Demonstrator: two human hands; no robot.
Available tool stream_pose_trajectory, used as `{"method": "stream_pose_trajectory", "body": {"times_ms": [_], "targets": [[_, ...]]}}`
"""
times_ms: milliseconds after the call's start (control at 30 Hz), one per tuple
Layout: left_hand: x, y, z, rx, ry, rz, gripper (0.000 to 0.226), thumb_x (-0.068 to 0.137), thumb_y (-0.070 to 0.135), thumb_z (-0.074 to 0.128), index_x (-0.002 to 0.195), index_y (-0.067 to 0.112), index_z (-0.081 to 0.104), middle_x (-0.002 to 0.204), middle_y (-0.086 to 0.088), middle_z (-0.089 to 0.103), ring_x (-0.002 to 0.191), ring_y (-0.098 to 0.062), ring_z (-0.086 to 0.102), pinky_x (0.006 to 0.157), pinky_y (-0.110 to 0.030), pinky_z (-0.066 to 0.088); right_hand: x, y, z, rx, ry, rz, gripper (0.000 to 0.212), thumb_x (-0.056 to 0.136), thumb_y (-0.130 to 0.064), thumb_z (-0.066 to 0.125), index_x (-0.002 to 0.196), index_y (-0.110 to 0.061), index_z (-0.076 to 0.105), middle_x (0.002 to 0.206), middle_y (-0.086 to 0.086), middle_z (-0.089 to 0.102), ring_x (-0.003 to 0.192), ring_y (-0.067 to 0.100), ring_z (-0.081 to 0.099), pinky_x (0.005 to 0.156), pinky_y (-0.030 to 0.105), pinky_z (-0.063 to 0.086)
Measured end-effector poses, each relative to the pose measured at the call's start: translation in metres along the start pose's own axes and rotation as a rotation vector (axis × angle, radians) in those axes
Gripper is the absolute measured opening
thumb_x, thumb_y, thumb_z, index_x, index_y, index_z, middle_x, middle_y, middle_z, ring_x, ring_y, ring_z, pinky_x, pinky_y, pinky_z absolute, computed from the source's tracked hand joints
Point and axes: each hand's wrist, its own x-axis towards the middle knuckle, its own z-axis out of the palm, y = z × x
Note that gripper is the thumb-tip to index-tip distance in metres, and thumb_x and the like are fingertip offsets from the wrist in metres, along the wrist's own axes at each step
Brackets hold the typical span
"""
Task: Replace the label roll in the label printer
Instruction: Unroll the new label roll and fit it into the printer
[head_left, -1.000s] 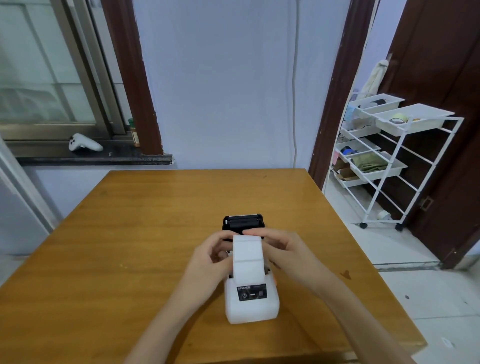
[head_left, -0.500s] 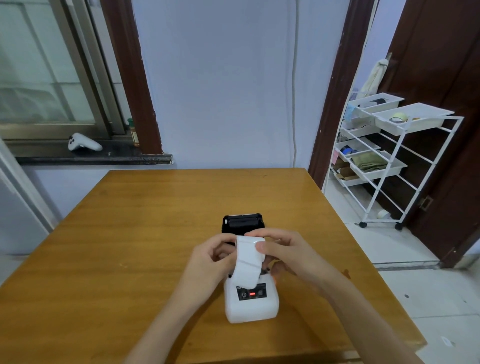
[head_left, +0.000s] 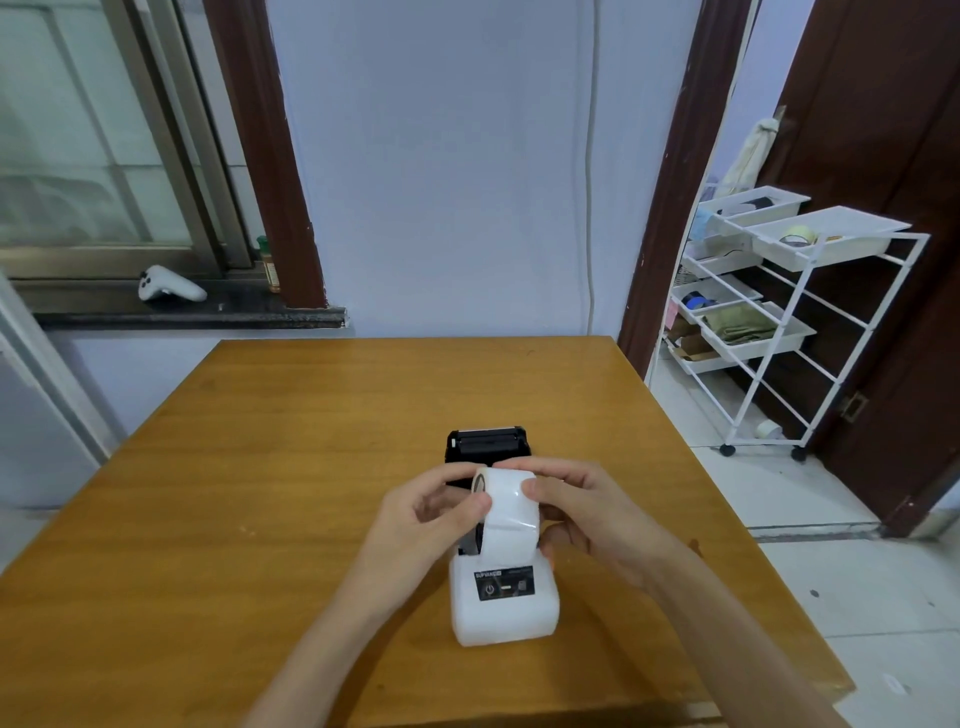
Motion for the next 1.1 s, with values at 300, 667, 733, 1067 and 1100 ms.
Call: {"method": "stream_pose_trajectory", "body": {"times_ms": [300, 667, 733, 1067, 1100], "targets": [[0.004, -0.007, -0.004, 0.005, 0.021, -0.016, 0.036, 0.072, 0.038, 0.073, 0.103, 0.020, 0.073, 0.085, -0.015, 0.077, 0.071, -0.017, 0.070, 0.065, -0.025, 0.056, 0.000, -0.008, 0.002, -0.086, -0.041, 0.008, 0.025, 0.094, -0.009, 0.060, 0.114, -0.018, 0.072, 0.082, 0.001, 0.073, 0.071, 0.013, 0.066, 0.060, 0.024, 0.056], [0.009, -0.014, -0.006, 0.122, 0.097, -0.125, 0.009, 0.094, 0.014, 0.063, 0.098, 0.014, 0.071, 0.072, -0.004, 0.074, 0.063, -0.012, 0.064, 0.064, -0.021, 0.050, 0.003, -0.007, 0.004, -0.545, -0.004, -0.077, 0.039, 0.085, -0.021, 0.073, 0.116, -0.043, 0.061, 0.101, -0.007, 0.069, 0.086, 0.019, 0.067, 0.084, 0.036, 0.057], [0.011, -0.015, -0.006, 0.132, 0.105, -0.150, 0.010, 0.094, 0.016, 0.063, 0.095, 0.013, 0.072, 0.071, -0.002, 0.074, 0.063, -0.010, 0.065, 0.065, -0.021, 0.049, 0.003, -0.002, 0.003, -0.578, 0.008, -0.086, 0.039, 0.083, -0.025, 0.075, 0.111, -0.048, 0.061, 0.099, -0.008, 0.070, 0.091, 0.016, 0.066, 0.086, 0.036, 0.055], [0.010, 0.000, -0.004, 0.257, -0.014, -0.159, 0.039, 0.097, 0.032, 0.056, 0.063, 0.014, 0.066, 0.058, 0.006, 0.064, 0.045, 0.004, 0.049, 0.047, -0.006, 0.034, 0.002, 0.001, -0.004, -0.354, -0.034, -0.035, 0.024, 0.088, -0.015, 0.065, 0.112, -0.011, 0.068, 0.106, 0.027, 0.069, 0.099, 0.047, 0.063, 0.083, 0.067, 0.048], [0.009, -0.001, -0.005, 0.263, -0.010, -0.132, 0.038, 0.097, 0.033, 0.057, 0.064, 0.015, 0.067, 0.061, 0.004, 0.066, 0.051, 0.002, 0.052, 0.051, -0.006, 0.036, 0.003, 0.001, -0.004, -0.352, -0.030, -0.037, 0.023, 0.089, -0.013, 0.064, 0.112, -0.010, 0.068, 0.106, 0.028, 0.069, 0.098, 0.049, 0.063, 0.083, 0.067, 0.048]]}}
